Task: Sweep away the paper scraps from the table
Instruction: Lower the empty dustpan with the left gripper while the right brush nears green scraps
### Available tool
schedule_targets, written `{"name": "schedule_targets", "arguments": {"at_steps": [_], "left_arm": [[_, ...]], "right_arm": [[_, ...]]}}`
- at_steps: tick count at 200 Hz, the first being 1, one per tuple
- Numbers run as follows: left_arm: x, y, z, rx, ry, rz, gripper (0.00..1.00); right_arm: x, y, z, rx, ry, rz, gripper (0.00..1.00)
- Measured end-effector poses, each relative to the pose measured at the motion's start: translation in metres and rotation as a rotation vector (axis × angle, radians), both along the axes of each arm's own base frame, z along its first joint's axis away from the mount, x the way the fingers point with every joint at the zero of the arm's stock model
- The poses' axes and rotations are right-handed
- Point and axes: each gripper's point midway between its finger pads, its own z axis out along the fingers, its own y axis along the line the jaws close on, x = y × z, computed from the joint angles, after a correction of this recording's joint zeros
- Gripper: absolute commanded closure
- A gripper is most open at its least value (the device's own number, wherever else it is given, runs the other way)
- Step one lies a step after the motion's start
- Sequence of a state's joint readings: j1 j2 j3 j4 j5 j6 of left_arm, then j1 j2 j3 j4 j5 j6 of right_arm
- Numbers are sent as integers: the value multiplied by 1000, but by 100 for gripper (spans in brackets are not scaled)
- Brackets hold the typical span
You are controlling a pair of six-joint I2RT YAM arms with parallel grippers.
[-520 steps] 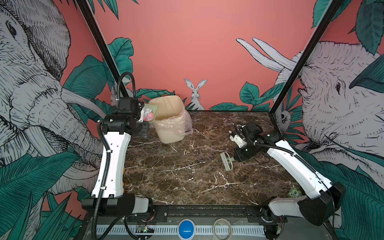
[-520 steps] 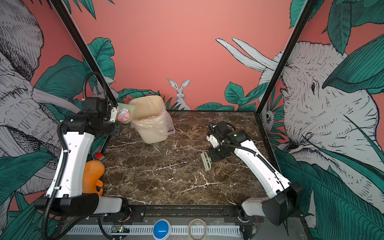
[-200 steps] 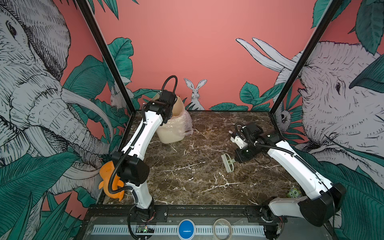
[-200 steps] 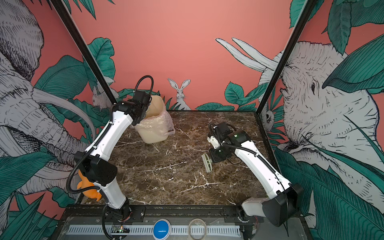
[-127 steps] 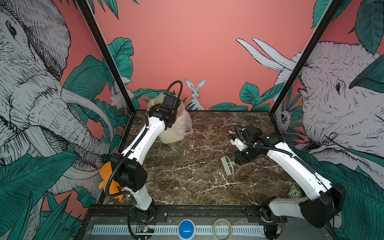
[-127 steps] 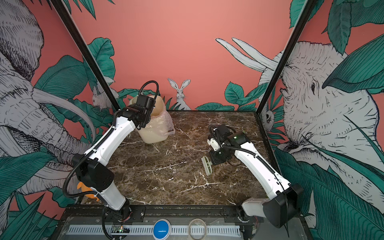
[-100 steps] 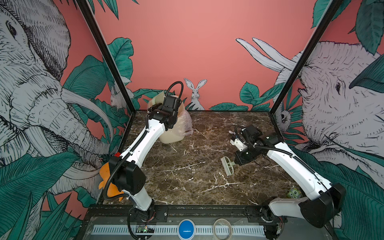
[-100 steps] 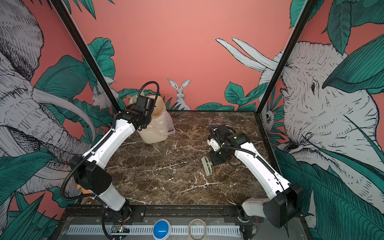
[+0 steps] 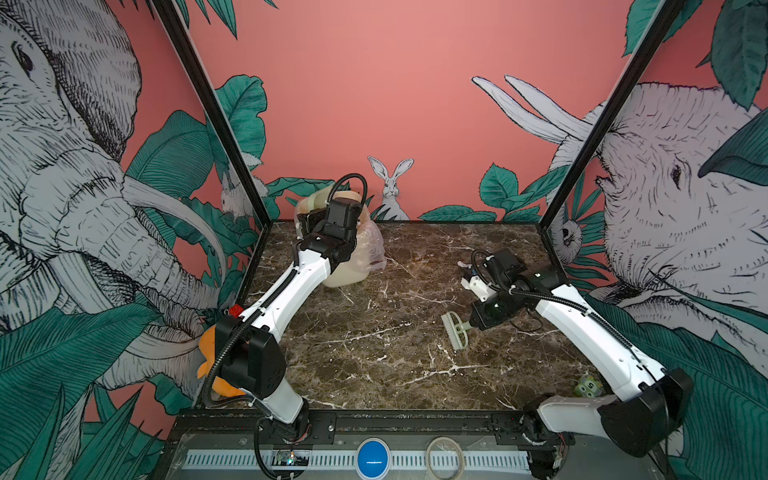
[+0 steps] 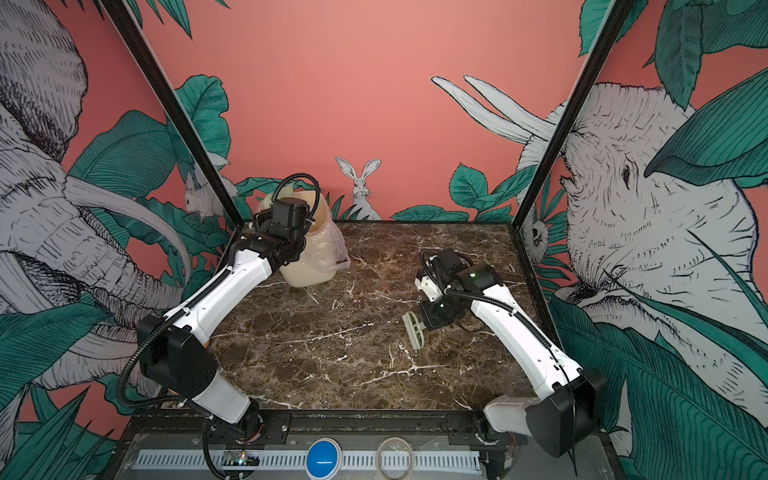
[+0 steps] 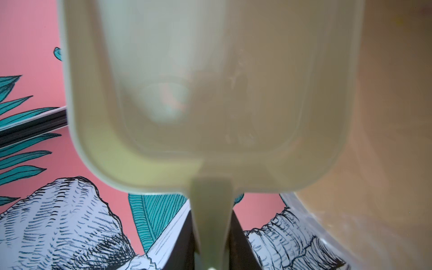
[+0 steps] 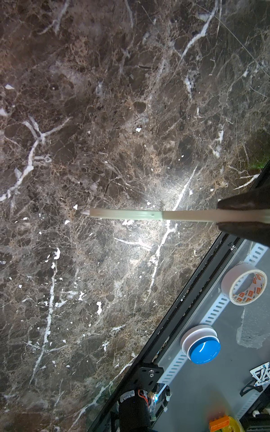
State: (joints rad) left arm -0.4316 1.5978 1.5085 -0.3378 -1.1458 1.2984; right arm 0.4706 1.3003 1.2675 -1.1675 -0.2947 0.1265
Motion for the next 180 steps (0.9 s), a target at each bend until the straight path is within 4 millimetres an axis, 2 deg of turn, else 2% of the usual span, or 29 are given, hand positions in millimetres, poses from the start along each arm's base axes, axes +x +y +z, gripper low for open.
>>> {"name": "schedule_targets", "arguments": {"at_steps": [72, 106, 134, 155, 180], "left_arm": [[-2, 0, 14, -18, -43, -7, 86], [-7, -4, 31, -167, -105, -30, 85], [-22, -7, 47, -320, -163, -64, 85], [-37, -16, 49, -417, -170, -104, 85], [-52, -42, 42, -526, -141, -168, 85]], "right_arm": [[1, -3, 2, 4, -6, -8, 100], [0, -4, 3, 9, -14, -11, 100], [-1, -5, 5, 12, -18, -12, 100], [-1, -5, 5, 11, -18, -12, 100], [-1, -6, 5, 4, -17, -16, 100]]}}
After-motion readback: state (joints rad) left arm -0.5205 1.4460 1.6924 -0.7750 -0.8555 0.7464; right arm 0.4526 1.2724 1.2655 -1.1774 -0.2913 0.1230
